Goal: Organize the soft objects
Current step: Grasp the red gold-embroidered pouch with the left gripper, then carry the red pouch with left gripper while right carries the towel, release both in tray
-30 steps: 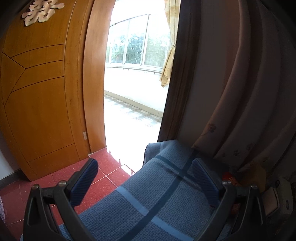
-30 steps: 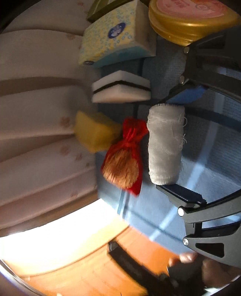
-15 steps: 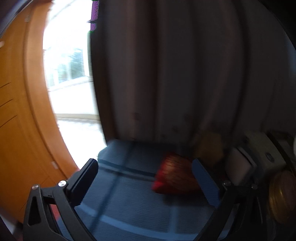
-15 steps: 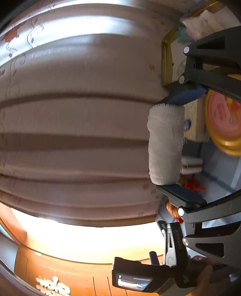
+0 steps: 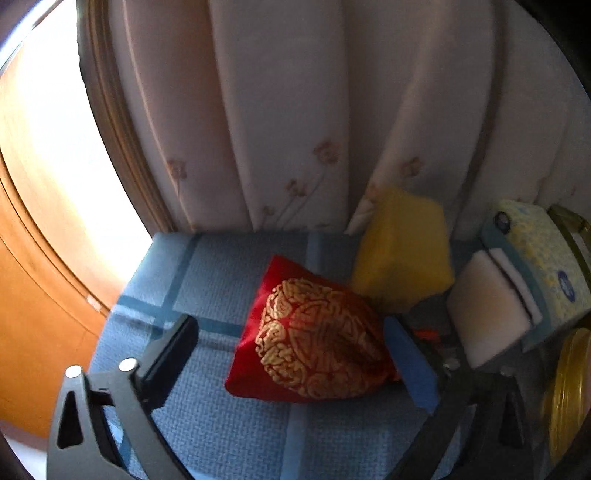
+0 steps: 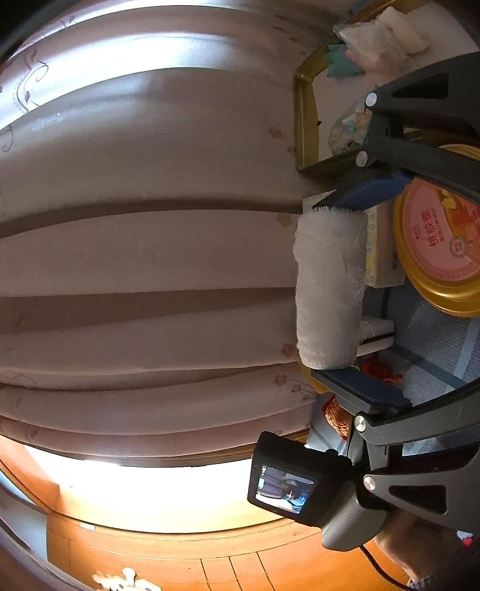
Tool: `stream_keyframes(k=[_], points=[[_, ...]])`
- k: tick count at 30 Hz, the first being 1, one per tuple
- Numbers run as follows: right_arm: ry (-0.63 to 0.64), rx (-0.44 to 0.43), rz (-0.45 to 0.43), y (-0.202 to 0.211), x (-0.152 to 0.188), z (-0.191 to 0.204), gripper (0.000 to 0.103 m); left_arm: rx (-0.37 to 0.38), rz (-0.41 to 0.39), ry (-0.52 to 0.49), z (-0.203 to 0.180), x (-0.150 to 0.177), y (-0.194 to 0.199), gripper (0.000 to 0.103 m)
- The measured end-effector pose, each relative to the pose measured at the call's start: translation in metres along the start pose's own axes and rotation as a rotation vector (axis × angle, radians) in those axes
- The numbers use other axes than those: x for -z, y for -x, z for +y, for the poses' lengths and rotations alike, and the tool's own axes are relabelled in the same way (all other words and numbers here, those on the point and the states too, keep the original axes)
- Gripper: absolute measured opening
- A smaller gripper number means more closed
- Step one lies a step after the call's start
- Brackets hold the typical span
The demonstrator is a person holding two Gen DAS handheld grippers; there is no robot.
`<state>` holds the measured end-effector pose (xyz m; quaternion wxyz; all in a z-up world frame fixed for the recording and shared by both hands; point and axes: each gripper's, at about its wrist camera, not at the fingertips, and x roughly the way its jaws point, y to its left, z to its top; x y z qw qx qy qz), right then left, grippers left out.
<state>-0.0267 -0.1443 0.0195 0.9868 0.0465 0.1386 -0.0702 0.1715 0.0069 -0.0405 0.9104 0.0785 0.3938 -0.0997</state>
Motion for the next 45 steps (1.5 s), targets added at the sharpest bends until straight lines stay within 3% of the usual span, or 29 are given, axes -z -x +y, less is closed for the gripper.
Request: stream_keyframes(k=[1, 3, 5, 6, 9, 13, 17, 21, 25, 28, 45], points=[[-0.006, 0.001, 0.004, 0.0, 0.0, -0.001, 0.08, 0.019, 0.014, 0.01, 0.004, -0.002, -0.003, 0.085], [-0.015, 0.001, 0.009, 0.0, 0.002, -0.002, 0.08, 0.09, 0.046, 0.04, 0.009, 0.0, -0.009, 0.063], [-0.024, 0.003, 0.01, -0.001, 0.002, -0.003, 0.08, 0.132, 0.048, 0.061, 0.012, 0.001, -0.01, 0.053], [-0.028, 0.005, 0.01, -0.001, 0.002, -0.003, 0.08, 0.133, 0.043, 0.064, 0.013, 0.002, -0.008, 0.041], [-0.03, 0.014, 0.004, -0.003, -0.001, -0.005, 0.079, 0.101, 0.01, 0.063, 0.011, 0.007, 0.004, 0.018], [-0.03, 0.027, -0.009, -0.002, -0.001, -0.005, 0.079, 0.091, -0.103, 0.102, 0.014, 0.02, 0.035, 0.015], [-0.034, 0.043, -0.031, 0.001, -0.002, -0.007, 0.08, 0.088, -0.252, 0.224, 0.027, 0.034, 0.068, 0.015], [-0.026, 0.05, -0.051, 0.005, -0.002, -0.008, 0.079, 0.022, -0.337, 0.314, 0.034, 0.052, 0.091, 0.015], [0.002, 0.059, -0.068, 0.009, -0.001, -0.007, 0.08, -0.068, -0.424, 0.26, 0.023, 0.057, 0.104, 0.015], [0.036, 0.06, -0.088, 0.015, 0.001, -0.005, 0.08, -0.144, -0.482, 0.153, 0.001, 0.06, 0.113, 0.015], [0.144, 0.09, -0.122, 0.038, 0.011, -0.023, 0.08, -0.104, -0.484, 0.169, -0.038, 0.081, 0.134, 0.015]])
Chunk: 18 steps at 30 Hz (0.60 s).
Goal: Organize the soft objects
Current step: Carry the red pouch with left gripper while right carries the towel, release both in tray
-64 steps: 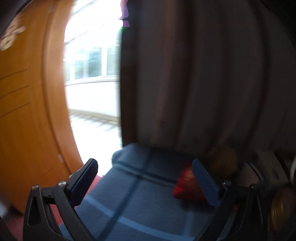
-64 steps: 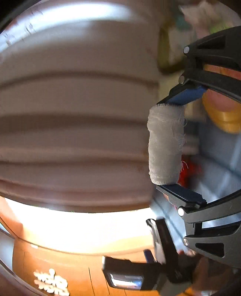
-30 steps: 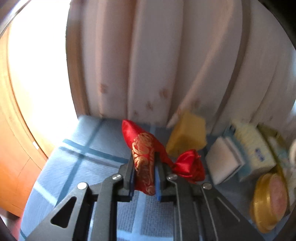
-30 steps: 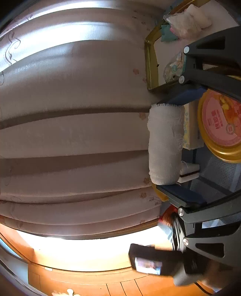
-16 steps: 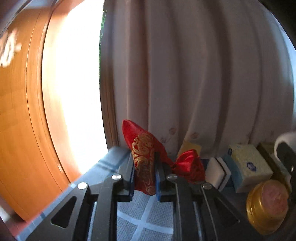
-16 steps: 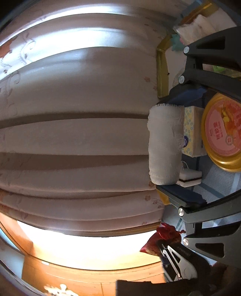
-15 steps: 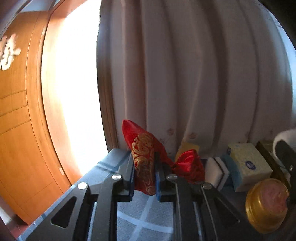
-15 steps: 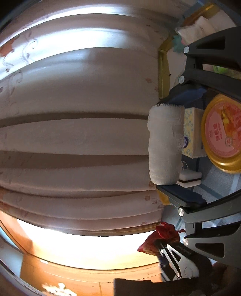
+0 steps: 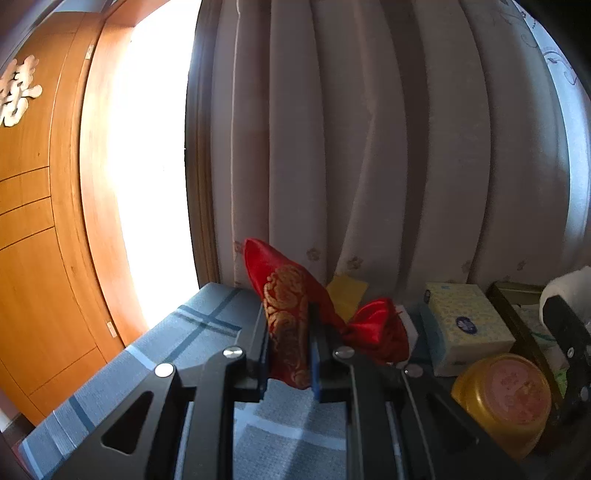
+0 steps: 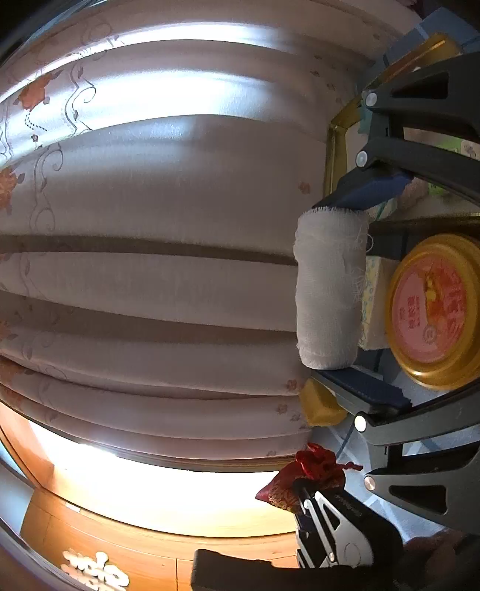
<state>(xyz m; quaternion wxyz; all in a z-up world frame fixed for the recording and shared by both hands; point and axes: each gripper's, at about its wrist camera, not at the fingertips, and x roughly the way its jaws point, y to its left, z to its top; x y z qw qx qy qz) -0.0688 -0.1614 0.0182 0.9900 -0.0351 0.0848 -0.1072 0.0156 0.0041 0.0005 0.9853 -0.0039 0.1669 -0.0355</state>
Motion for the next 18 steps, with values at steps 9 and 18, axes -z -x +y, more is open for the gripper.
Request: stream_keyframes(k=[9, 18], points=[[-0.003, 0.019, -0.009, 0.005, 0.004, -0.018, 0.08, 0.023, -0.022, -0.039, -0.021, 0.007, 0.02, 0.015], [-0.011, 0.047, -0.011, 0.009, 0.009, -0.037, 0.08, 0.065, -0.016, -0.052, -0.045, 0.013, 0.028, 0.015]])
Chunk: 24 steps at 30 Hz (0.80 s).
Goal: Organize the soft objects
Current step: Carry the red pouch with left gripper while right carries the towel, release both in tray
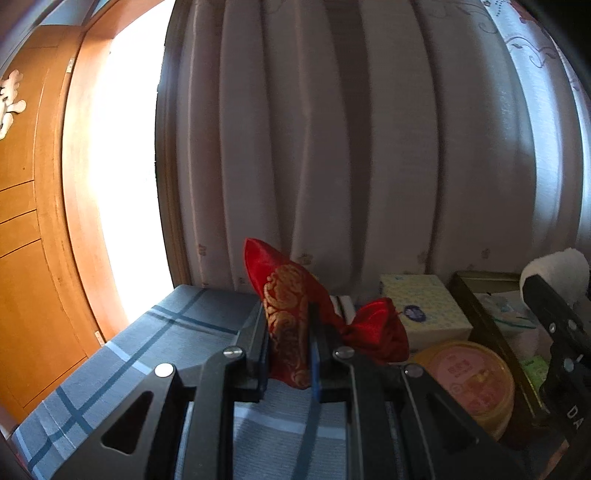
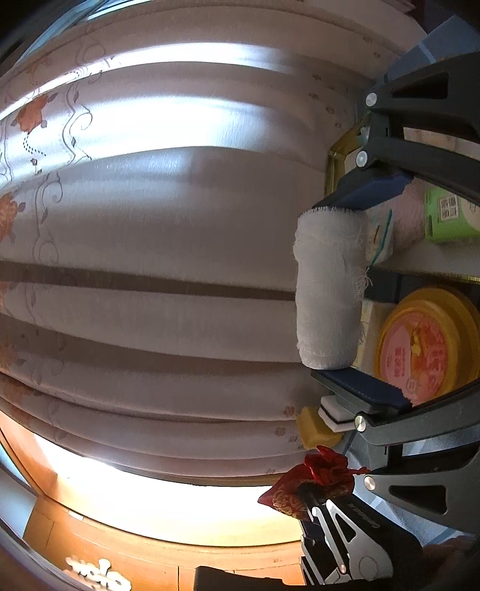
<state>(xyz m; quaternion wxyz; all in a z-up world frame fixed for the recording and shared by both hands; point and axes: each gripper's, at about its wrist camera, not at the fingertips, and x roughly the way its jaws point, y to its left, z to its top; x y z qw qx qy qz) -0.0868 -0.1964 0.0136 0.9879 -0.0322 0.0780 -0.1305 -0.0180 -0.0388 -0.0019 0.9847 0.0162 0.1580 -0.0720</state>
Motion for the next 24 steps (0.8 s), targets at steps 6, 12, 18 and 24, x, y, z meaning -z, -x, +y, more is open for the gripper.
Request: stream_keyframes(k=[6, 12, 18, 24], points=[[-0.005, 0.026, -0.007, 0.003, 0.002, -0.013, 0.08, 0.036, -0.002, -0.002, -0.014, 0.004, 0.006, 0.015], [-0.018, 0.053, -0.006, 0.004, 0.004, -0.027, 0.08, 0.07, -0.001, -0.006, -0.028, 0.006, 0.011, 0.015], [-0.027, 0.08, -0.008, 0.006, 0.005, -0.043, 0.08, 0.114, -0.026, -0.022, -0.042, 0.007, 0.02, 0.015], [-0.059, 0.126, -0.009, 0.008, 0.005, -0.066, 0.08, 0.173, -0.018, -0.022, -0.058, 0.008, 0.021, 0.015]])
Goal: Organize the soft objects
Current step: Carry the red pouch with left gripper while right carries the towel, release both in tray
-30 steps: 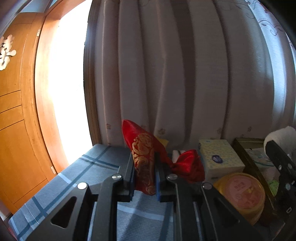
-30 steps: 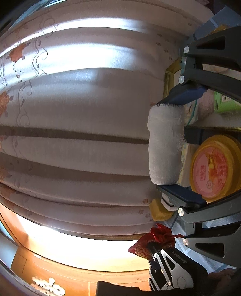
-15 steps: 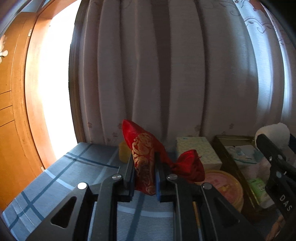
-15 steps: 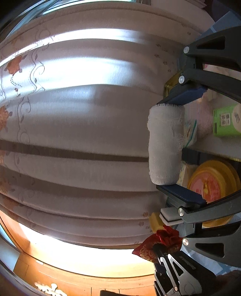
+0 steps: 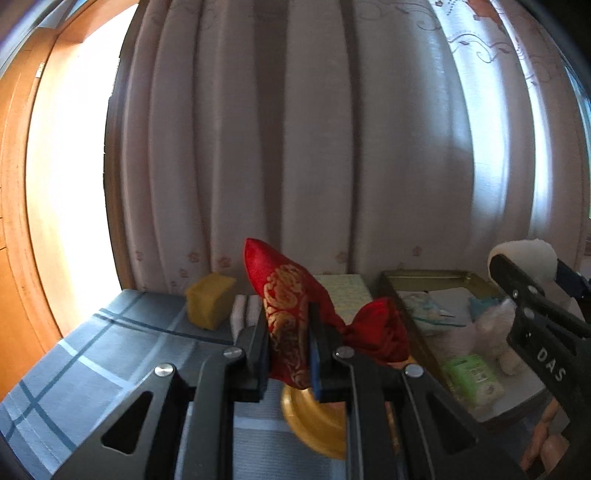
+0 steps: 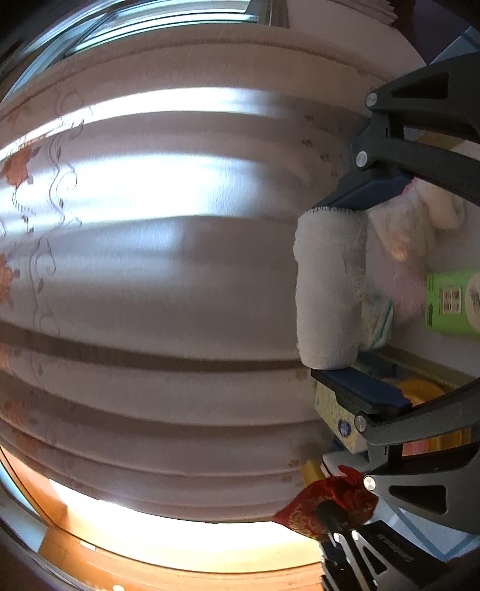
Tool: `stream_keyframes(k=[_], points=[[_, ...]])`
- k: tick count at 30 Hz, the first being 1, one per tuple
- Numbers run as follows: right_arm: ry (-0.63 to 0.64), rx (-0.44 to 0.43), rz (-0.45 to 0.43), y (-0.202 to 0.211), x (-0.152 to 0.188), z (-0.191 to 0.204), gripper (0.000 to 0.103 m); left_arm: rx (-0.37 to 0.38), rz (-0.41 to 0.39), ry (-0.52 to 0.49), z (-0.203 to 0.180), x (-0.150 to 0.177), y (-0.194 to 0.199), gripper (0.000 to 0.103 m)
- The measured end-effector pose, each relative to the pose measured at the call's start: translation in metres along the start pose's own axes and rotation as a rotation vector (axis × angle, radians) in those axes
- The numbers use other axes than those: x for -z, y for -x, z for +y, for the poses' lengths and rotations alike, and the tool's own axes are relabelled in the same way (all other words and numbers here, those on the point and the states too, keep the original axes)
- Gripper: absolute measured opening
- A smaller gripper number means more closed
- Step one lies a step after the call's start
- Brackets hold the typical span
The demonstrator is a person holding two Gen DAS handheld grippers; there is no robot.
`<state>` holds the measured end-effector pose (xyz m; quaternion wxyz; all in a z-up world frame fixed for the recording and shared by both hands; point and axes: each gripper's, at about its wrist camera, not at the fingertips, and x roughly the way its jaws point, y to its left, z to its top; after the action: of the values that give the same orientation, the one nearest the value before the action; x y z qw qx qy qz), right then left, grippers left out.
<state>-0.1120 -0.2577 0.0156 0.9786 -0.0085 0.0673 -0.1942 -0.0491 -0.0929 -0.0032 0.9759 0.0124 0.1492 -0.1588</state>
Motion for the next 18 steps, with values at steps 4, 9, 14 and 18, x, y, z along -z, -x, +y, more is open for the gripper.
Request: stream_keyframes(k=[4, 9, 14, 18], points=[[-0.023, 0.037, -0.006, -0.003, -0.001, -0.017, 0.08, 0.03, 0.004, -0.003, -0.011, -0.001, -0.002, 0.015], [-0.07, 0.088, 0.0, -0.007, -0.002, -0.045, 0.08, 0.081, 0.011, -0.012, -0.031, -0.005, -0.005, 0.015], [-0.133, 0.122, 0.021, -0.011, -0.002, -0.068, 0.08, 0.132, 0.014, -0.03, -0.055, -0.011, -0.007, 0.015], [-0.144, 0.148, 0.026, -0.014, -0.003, -0.079, 0.08, 0.181, 0.024, -0.053, -0.078, -0.013, -0.011, 0.015]])
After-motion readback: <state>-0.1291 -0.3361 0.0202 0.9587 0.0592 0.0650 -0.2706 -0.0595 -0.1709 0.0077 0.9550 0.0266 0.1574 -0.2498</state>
